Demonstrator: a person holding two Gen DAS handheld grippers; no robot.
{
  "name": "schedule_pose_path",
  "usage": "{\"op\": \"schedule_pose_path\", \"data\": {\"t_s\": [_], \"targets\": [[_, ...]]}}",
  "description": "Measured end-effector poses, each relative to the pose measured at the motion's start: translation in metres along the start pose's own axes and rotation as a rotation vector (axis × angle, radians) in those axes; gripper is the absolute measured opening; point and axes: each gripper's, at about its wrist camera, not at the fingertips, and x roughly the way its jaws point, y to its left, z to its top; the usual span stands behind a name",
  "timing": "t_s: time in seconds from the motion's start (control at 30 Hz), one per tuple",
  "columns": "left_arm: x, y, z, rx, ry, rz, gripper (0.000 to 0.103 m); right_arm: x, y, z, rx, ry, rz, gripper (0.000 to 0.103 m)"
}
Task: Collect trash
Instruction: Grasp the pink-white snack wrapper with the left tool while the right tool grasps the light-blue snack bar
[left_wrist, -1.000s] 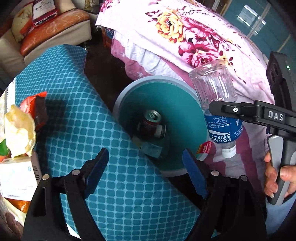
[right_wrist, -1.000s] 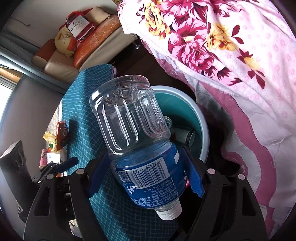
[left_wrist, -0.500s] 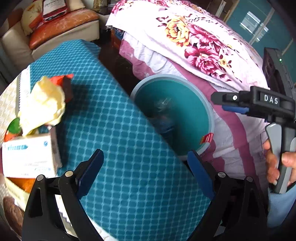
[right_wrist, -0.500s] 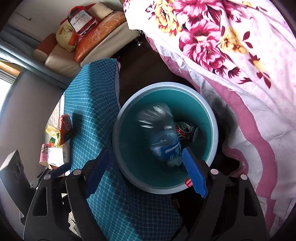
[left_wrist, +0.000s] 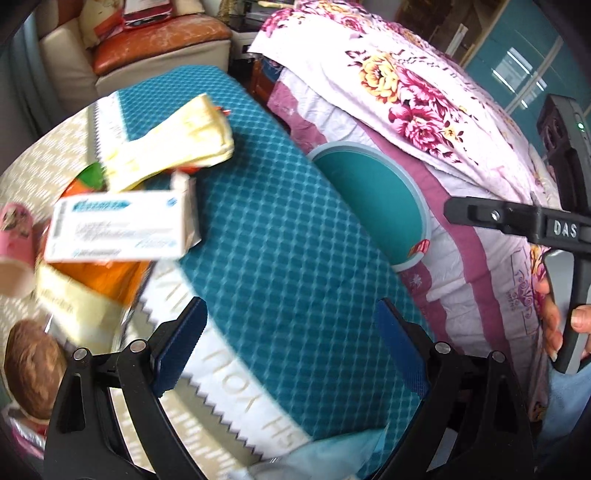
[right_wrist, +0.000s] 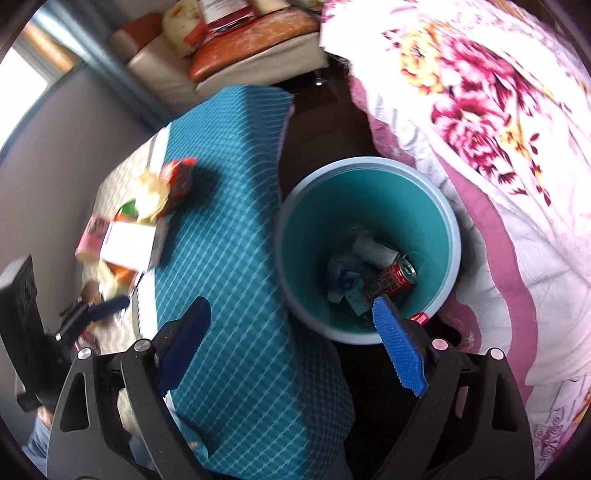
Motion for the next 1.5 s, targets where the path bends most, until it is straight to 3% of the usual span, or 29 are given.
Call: {"op": "schedule_pose_path", "data": {"t_s": [0.23,0.7,1.13,1.27,1.3,1.43,1.5], "targets": [[-0.033,0.037,-0.039,-0.086,-0.036,0.005,0.092,0.003,0.062,-0.029,-0.155,0.069,0.007,0.086],[-0.082,0.104,-0.119,-0.241,-0.068,0.066,0.092,0.045,0.188,-0.108,-0.574,0.306,0.054,0.086],[-0.119,0.141,-0.172,-0.369,-0.111,0.109,0.092,0.097,0.22,-0.153,-0.717,0.457,-0.005,0.086],[-0.129,0.155,-0.182,-0.422,-0.135,0.133,0.092,0.106,0.222,-0.158,-0.735,0.447,-0.035,0.086],[-0.13,0.161,-0.184,-0.446,-0.141,0.139,0.092,0.106,0.221,-0.158,-0.731,0.431,-0.044,0.084],[-0.133,0.185,-0.192,-0.531,-0.146,0.176,0.092,0.103,0.204,-0.141,-0.645,0.39,-0.027,0.041],[-0.132,0.194,-0.194,-0.555,-0.144,0.201,0.092,0.102,0.199,-0.129,-0.577,0.356,-0.015,0.03]]}}
